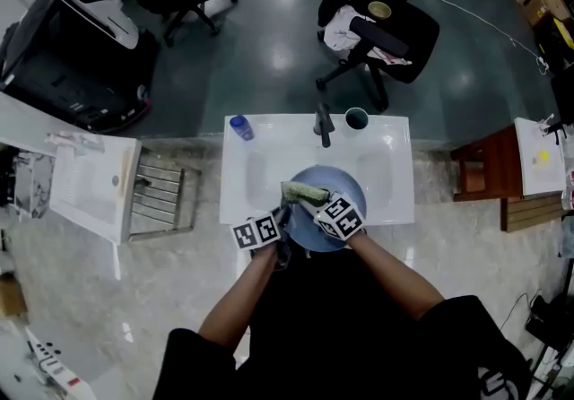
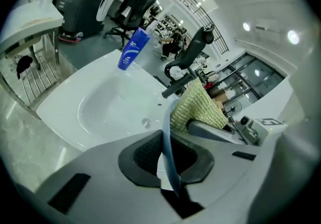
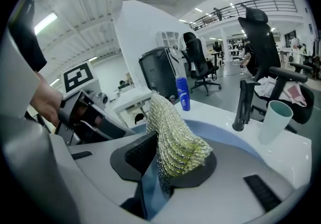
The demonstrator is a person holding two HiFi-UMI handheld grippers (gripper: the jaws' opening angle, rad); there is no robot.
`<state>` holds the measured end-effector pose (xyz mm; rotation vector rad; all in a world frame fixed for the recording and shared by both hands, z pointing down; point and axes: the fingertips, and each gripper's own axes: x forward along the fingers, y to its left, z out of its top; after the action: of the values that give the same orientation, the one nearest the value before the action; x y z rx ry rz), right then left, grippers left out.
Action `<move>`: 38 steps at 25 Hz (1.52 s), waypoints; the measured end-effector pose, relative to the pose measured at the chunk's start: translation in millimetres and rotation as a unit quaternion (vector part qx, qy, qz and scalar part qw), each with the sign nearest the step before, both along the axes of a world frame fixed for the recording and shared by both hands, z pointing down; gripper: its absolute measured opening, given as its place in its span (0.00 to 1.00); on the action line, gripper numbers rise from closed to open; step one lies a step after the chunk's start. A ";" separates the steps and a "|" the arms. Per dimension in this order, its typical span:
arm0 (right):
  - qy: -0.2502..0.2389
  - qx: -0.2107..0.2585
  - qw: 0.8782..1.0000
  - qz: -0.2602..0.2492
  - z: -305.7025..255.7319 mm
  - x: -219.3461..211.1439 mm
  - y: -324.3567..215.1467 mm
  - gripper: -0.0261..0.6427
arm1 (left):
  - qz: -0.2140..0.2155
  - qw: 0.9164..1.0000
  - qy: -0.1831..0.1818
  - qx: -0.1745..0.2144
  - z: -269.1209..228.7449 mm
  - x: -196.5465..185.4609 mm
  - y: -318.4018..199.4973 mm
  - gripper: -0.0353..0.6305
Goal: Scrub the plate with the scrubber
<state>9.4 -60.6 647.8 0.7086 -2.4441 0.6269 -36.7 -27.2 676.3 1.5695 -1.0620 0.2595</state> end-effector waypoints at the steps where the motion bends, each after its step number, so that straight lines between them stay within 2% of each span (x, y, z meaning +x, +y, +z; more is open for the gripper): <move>1: -0.004 0.001 1.000 0.001 -0.4 4.5 -0.7 0.17 | -0.002 1.000 -0.001 0.000 -0.2 4.3 3.7 0.08; 5: -0.021 -0.008 1.000 -0.020 5.6 20.2 6.4 0.16 | -0.019 1.000 -0.006 -0.001 0.3 19.7 16.6 0.08; 8: -0.014 -0.014 0.999 -0.029 11.9 34.0 9.0 0.16 | -0.025 1.000 -0.006 0.001 -0.5 34.3 22.2 0.08; 12: 0.017 0.003 0.999 -0.046 14.6 43.2 8.0 0.16 | -0.024 1.000 -0.002 0.006 -3.5 47.1 28.2 0.09; 16: 0.074 0.031 0.994 -0.075 16.0 47.0 1.8 0.16 | -0.021 1.000 0.004 0.011 -2.0 53.3 26.4 0.08; 22: 0.104 0.068 0.991 -0.058 11.8 52.9 -11.1 0.16 | -0.017 1.000 0.011 0.022 -5.6 57.1 18.7 0.09; 31: 0.123 0.097 0.987 -0.035 11.7 77.5 -24.8 0.16 | -0.018 0.999 0.022 0.035 -11.1 67.0 21.6 0.10; 38: 0.154 0.109 0.982 -0.021 15.8 98.6 -30.3 0.16 | -0.016 0.999 0.025 0.030 -9.7 71.6 26.6 0.11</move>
<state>108.0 -90.9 663.7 0.7745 -2.2481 0.2141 34.9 -0.6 666.7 1.6028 -1.0631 0.1687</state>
